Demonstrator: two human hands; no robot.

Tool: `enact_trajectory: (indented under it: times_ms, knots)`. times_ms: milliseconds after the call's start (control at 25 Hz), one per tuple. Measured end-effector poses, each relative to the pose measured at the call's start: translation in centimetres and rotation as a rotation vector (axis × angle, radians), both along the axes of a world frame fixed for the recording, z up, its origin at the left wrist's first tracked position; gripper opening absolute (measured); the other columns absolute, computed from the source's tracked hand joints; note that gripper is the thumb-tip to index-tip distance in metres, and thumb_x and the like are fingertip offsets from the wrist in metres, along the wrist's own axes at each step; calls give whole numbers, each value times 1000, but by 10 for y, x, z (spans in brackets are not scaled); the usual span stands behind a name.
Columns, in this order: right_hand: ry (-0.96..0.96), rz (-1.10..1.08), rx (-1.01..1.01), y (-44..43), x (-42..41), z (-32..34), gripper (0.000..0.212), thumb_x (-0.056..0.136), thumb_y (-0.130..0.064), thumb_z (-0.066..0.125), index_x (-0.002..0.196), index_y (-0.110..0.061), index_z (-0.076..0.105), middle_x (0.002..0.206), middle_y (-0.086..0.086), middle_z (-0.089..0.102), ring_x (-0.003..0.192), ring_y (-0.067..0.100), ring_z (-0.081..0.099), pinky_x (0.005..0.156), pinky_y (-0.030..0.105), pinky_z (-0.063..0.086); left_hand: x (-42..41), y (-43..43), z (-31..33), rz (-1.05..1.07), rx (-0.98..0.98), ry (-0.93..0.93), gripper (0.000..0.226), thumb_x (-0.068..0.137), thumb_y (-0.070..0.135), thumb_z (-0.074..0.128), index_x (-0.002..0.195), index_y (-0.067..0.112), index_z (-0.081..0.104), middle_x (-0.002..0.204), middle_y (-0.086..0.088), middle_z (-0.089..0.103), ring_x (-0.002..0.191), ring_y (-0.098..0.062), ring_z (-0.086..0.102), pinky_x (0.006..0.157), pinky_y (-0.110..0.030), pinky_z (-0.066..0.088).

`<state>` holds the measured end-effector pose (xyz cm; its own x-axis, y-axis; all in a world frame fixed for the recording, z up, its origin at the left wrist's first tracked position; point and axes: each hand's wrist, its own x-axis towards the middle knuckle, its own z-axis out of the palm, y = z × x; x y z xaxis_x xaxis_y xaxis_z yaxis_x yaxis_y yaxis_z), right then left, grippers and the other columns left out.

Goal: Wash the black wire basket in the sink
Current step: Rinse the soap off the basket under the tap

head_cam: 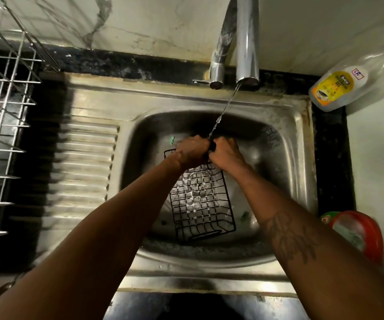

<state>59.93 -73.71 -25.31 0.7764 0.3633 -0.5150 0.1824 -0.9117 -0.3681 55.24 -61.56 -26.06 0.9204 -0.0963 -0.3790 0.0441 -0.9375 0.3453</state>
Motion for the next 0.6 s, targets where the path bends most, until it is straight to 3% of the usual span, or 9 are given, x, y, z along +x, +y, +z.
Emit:
enact_trajectory:
  times_ms: [120,280,440,600]
  knots:
    - [-26,38,-45,-7,7,-4,14,86,-24,59,97,-17,65,109,11,65,105,31,61,78,29,41,-2,23,-3,-76,-1,17,28,96,14,50,118,2,63,111,-22,70,103,-39,67,86,-44,53]
    - [-38,-25,-50,-5,4,-4,29,89,-26,57,115,-17,66,126,13,60,116,33,55,83,29,35,-12,17,-8,-58,128,25,33,97,18,48,127,9,59,118,-19,66,108,-37,64,88,-42,52]
    - [-92,-67,-66,-12,6,2,32,92,-20,59,123,-17,65,128,14,57,117,32,55,81,32,42,5,-12,6,39,15,5,33,101,27,49,128,12,60,121,-21,65,112,-39,63,91,-43,51]
    - [-153,-59,-70,-21,18,4,28,96,-24,57,122,-15,64,127,10,57,112,27,53,81,31,41,4,12,5,-44,-53,78,37,95,7,49,131,1,55,123,-26,62,112,-43,61,92,-44,50]
